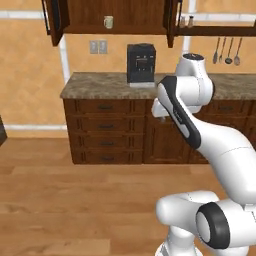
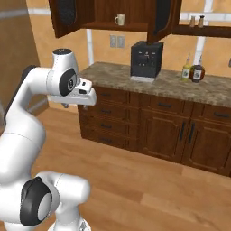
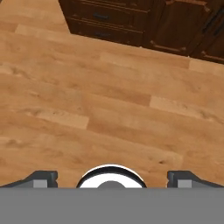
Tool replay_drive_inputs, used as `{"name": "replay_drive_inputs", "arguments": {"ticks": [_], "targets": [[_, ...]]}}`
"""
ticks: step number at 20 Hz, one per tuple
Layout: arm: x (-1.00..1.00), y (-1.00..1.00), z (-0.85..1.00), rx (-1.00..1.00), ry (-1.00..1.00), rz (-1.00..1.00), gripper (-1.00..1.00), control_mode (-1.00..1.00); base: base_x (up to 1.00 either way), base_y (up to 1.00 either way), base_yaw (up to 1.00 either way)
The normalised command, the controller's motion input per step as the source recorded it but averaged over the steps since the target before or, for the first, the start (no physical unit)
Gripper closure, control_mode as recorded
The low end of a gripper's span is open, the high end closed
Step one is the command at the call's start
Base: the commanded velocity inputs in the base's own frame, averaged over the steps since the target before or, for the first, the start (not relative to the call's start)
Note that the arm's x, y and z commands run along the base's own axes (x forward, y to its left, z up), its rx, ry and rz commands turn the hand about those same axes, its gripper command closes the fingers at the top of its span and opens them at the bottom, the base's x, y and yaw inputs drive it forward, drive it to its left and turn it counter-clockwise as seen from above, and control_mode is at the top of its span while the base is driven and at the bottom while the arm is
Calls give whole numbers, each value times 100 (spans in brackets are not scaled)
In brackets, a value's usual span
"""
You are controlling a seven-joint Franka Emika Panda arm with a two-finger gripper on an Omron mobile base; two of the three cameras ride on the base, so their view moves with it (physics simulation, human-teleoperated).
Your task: Gather all objects into one cabinet and sort the glasses and bowls to opposite sides.
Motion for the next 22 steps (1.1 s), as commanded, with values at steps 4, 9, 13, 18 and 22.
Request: {"name": "replay_drive_inputs", "arguments": {"ticks": [4,9,13,18,22], "targets": [[0,0,0,0,0,0,-100,100,100,37,-17],[0,0,0,0,0,0,-100,100,100,36,-18],[0,0,0,0,0,0,-100,100,100,44,-18],[0,0,0,0,0,0,-100,100,100,50,-17],[0,0,0,0,0,0,-100,100,100,46,-17]]}}
